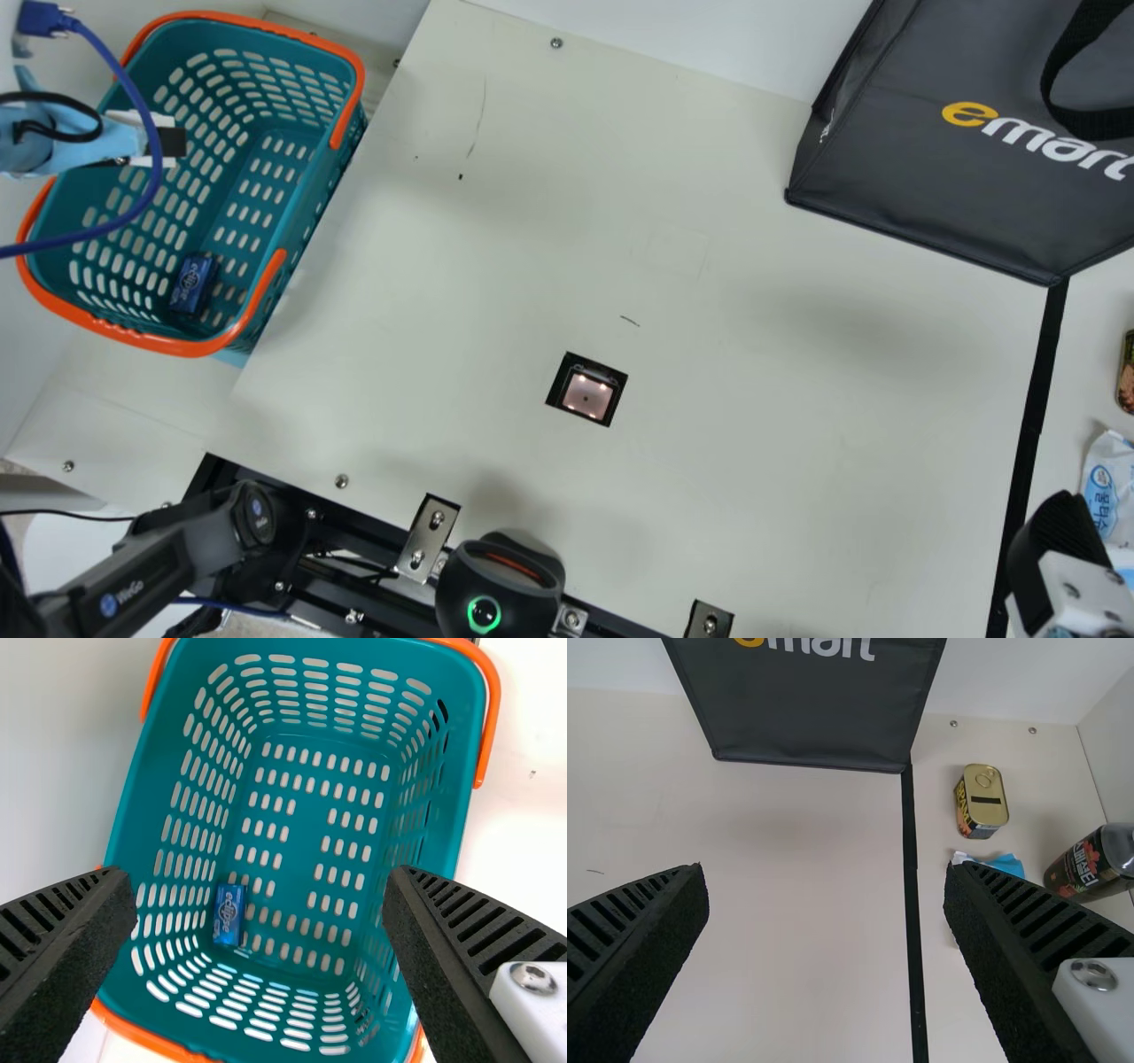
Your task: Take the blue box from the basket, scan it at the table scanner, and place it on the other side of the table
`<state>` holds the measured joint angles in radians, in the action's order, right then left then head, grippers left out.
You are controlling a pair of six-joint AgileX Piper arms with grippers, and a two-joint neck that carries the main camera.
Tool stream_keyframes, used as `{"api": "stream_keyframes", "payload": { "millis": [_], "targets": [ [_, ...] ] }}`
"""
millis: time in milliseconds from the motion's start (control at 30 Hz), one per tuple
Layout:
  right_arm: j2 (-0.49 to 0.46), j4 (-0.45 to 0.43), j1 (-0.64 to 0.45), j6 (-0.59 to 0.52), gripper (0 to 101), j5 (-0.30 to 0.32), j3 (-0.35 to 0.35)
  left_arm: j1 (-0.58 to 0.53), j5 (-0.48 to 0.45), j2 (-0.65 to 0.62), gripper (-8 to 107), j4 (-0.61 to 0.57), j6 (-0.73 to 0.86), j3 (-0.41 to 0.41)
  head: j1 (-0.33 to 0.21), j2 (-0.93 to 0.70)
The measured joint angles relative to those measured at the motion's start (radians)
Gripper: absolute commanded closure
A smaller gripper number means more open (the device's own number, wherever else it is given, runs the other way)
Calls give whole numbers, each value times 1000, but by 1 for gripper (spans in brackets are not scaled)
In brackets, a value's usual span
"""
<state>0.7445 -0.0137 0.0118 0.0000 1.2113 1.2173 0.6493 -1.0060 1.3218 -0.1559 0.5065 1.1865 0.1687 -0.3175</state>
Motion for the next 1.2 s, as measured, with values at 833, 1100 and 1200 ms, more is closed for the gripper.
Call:
{"api": "stream_keyframes", "payload": {
  "millis": [833,1100,1200],
  "targets": [
    [0,0,0,0,6,-1,0,-36,216,338,9,14,58,-41,0,-2],
    [0,0,0,0,6,-1,0,-45,316,409,9,50,3,-100,0,-2],
    [0,0,0,0,6,-1,0,-45,347,433,9,65,-20,-120,-2,0]
  ]
}}
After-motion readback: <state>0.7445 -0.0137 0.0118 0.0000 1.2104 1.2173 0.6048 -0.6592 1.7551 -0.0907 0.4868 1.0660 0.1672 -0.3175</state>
